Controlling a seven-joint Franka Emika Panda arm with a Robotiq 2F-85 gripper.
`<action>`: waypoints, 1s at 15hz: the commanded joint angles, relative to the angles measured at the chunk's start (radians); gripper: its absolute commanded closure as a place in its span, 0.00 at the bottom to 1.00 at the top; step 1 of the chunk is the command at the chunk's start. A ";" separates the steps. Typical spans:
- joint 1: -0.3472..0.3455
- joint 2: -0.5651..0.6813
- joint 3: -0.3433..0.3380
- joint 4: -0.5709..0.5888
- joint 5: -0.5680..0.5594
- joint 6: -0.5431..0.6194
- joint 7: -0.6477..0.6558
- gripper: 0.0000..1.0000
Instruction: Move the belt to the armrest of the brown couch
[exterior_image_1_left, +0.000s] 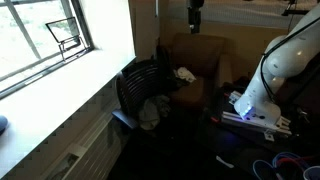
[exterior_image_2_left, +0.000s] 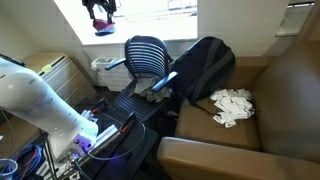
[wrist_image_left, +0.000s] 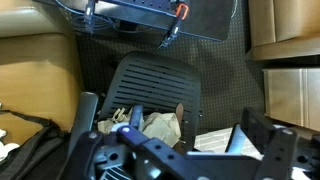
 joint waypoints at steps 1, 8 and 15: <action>-0.020 0.001 0.017 0.002 0.004 -0.003 -0.005 0.00; 0.066 0.276 0.145 0.152 0.023 0.390 -0.054 0.00; 0.129 0.687 0.292 0.450 0.210 0.583 -0.004 0.00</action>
